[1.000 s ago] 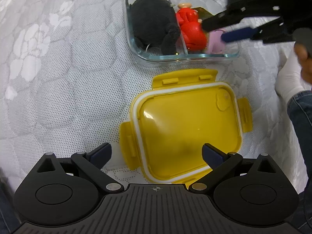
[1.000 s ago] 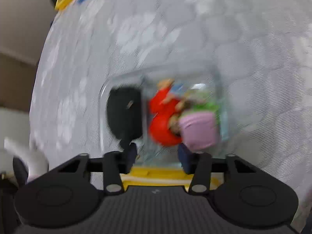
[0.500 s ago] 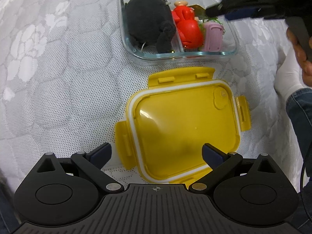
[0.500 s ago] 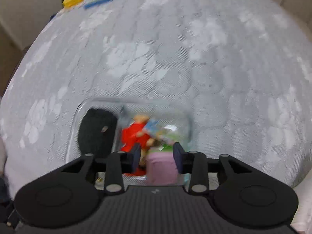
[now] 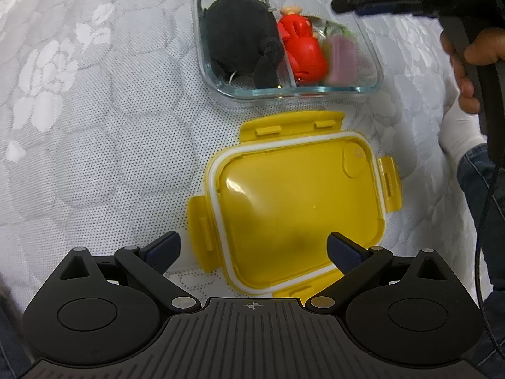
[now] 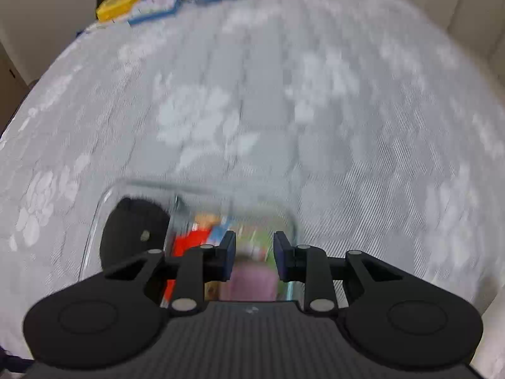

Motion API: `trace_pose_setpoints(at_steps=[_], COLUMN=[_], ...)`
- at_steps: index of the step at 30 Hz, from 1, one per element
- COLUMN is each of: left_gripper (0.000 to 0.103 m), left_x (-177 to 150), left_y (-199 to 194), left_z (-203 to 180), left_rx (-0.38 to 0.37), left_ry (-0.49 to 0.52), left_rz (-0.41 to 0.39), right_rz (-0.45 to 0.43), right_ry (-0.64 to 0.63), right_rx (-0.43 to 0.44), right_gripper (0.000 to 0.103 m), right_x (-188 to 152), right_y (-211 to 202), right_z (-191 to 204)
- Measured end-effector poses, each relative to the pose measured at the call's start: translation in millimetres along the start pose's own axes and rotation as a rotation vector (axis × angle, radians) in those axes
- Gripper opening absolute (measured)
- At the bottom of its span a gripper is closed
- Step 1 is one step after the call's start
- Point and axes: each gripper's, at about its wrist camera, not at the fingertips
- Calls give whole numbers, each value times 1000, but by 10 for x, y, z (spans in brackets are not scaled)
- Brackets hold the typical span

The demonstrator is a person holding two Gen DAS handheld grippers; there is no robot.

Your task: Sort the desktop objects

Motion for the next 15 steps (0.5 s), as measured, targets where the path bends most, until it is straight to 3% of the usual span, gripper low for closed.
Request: trace_pose_setpoints(at_steps=[2, 6, 12, 14, 15], left_gripper=[102, 102, 102, 102, 102], left_x=[4, 20, 21, 10, 5], left_y=[3, 8, 27, 31, 32], left_z=[1, -15, -22, -25, -26], left_rx=[1, -4, -3, -3, -2], left_ry=[-2, 2, 2, 4, 5], left_rz=[2, 6, 11, 14, 15], right_rz=[-10, 60, 99, 123, 125], right_ry=[-4, 43, -100, -139, -157], right_rx=[-3, 58, 107, 78, 51], right_gripper=[29, 30, 30, 25, 17], right_x=[30, 18, 0, -58, -81], right_y=[1, 41, 50, 114, 149], right_z=[-1, -21, 213, 261, 270])
Point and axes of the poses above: each gripper's, at about its wrist camera, not at the fingertips, and y roughly the way its jaws point, z to its left, x to its top, and after that the axes turned 13 degrees about -z, right-handed
